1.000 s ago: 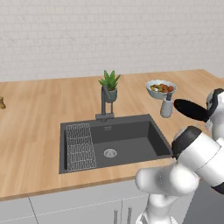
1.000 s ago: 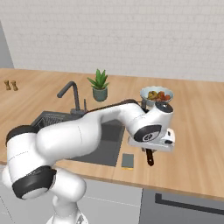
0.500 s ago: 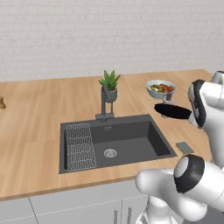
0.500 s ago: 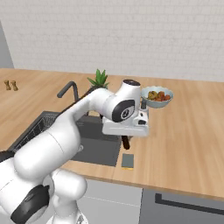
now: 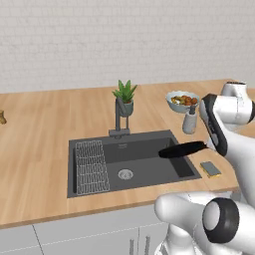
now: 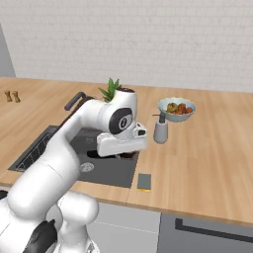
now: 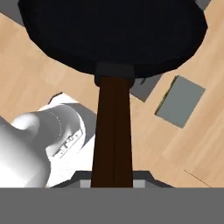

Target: Pick the pan and sponge and place them into the sink. Then turn on the water.

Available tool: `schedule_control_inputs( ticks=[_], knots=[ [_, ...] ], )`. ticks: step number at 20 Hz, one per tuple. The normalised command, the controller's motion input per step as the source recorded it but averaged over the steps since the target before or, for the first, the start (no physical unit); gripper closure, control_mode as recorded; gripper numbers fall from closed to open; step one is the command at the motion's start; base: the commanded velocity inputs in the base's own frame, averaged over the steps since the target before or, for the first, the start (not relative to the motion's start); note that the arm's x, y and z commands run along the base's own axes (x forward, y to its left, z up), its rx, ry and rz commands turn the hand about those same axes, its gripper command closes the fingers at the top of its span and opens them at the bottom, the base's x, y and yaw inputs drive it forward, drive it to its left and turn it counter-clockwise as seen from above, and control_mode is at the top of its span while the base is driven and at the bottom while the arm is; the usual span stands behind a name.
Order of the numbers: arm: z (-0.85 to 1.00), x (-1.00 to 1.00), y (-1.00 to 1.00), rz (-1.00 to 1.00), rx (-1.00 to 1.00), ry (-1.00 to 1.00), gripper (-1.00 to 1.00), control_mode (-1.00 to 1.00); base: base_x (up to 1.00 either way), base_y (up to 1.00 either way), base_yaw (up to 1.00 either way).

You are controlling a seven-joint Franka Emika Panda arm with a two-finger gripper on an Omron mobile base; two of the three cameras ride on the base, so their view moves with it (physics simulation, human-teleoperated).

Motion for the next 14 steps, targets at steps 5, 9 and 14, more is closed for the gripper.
schedule_control_inputs(
  ticks=[5,9,14],
  knots=[
    [-0.18,0.0,0.42,0.51,0.01,-0.05,1.0,-1.0,0.0,0.0,0.0],
    [-0.16,0.02,0.36,0.49,0.07,-0.2,1.0,-1.0,0.0,0.0,0.0],
    [-0.11,0.35,0.19,0.41,0.2,-0.1,1.0,-1.0,0.0,0.0,0.0]
  ],
)
